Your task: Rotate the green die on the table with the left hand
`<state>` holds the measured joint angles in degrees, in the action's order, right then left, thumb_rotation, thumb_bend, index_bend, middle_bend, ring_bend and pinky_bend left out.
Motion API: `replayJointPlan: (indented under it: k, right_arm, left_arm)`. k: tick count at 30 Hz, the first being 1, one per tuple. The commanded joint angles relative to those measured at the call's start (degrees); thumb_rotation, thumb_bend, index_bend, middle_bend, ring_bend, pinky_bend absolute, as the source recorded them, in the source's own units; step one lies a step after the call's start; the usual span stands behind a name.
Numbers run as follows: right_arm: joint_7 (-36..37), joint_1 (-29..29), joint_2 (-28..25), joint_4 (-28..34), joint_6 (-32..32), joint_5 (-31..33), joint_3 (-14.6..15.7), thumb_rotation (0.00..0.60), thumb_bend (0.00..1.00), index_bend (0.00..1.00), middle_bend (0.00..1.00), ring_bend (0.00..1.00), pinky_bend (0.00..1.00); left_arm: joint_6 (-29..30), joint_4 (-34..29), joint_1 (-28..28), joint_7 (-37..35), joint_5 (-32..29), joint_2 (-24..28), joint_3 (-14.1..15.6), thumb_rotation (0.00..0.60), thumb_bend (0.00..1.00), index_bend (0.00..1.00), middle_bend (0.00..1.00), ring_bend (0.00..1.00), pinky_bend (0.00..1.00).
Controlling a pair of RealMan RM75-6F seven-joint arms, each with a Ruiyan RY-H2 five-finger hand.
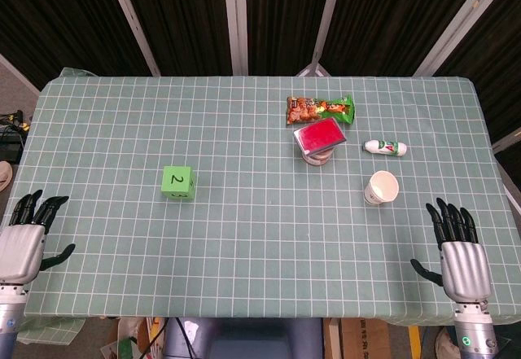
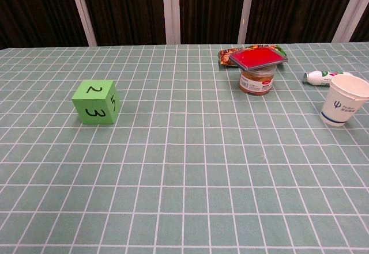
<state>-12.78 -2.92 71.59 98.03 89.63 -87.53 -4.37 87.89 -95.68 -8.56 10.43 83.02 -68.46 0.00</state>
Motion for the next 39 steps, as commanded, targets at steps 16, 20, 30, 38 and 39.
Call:
replayJointPlan:
  k: [16,20,30,38,39]
  right_arm:
    - [-0.4,0.7,-0.6,1.4,0.7,-0.9,0.7,0.6,0.05,0.07,0.0,0.03,0.0]
    - [-0.6,0.7,-0.9,1.5,0.3,-1.1,1.0,0.6,0.04,0.07,0.0,0.03,0.0]
    - [0.2,0.4,-1.2,1.5,-1.2,1.1,0.4,0.6,0.05,0.07,0.0,0.03,0.0]
    - [-1.2,0.4,-0.9,1.9,-1.2,1.5,0.3,0.6,0.04,0.07,0.0,0.03,0.0]
    - [-1.3,0.4,-0.8,1.9,-1.3,1.6,0.3,0.6,0.05,0.07,0.0,0.03,0.0]
  left_arm:
    - [-1.7,1.1,-0.1,-0.4,1.3,-0.5,-0.4,0.6,0.26,0.16,0.18,0.0,0.02]
    - [-2.3,0.9,-0.2,-0.4,1.3,-0.3,-0.5,0.6,0.27,0.17,0.28,0.1,0.11]
    - [-10.6,3.0,-5.9,1.4,-3.8,1.3,-5.6,0.6,0.51,0.19,0.65,0.44,0.49]
    - [-28.4,-0.3,-14.9,10.0,-18.8,6.6,-9.5,0.6,0.74,0.19,0.81,0.59,0.58]
    - [-29.8,-0.9,-15.8,10.8,-20.4,6.9,-9.7,0.6,0.76,0.19,0.82,0.6,0.59]
